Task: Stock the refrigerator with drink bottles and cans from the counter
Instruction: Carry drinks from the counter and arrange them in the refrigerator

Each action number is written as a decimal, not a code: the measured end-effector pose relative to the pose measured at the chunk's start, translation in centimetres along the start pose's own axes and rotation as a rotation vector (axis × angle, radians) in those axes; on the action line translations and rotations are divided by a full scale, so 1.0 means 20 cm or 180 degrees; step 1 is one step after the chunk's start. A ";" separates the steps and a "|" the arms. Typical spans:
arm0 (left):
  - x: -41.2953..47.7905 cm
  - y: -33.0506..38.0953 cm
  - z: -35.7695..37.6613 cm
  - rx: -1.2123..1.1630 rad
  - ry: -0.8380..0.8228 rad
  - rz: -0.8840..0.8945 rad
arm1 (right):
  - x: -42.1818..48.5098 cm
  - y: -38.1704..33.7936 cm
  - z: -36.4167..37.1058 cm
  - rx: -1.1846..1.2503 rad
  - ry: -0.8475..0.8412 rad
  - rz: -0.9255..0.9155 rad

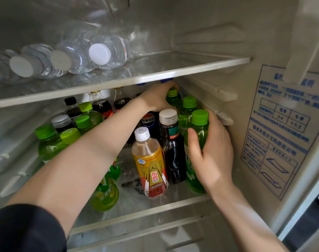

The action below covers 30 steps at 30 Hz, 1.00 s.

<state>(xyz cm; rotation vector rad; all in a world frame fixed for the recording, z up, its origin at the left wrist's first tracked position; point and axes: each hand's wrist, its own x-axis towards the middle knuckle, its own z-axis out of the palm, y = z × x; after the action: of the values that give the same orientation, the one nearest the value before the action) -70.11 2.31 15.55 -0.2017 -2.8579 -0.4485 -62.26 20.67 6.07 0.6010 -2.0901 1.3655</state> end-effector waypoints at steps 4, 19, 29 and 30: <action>0.00 0.01 0.03 0.0139 0.0156 -0.0144 | 0.00 0.00 0.00 -0.0016 0.0025 -0.0025; -0.58 0.19 -0.11 -0.0737 0.0819 -0.0017 | 0.00 0.01 -0.01 0.0046 0.0075 -0.0121; -1.16 -0.03 0.06 0.0586 0.3813 -0.0296 | -0.01 0.01 0.01 0.0063 0.0100 -0.0138; -1.18 -0.05 0.08 0.0329 0.3743 -0.0620 | -0.01 0.01 0.01 0.0069 0.0098 -0.0133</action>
<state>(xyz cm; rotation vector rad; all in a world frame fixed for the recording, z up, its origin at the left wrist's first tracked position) -47.86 -0.49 7.76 0.2829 -1.7301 -0.2943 -62.25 20.58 5.69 0.6254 -2.0297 1.3671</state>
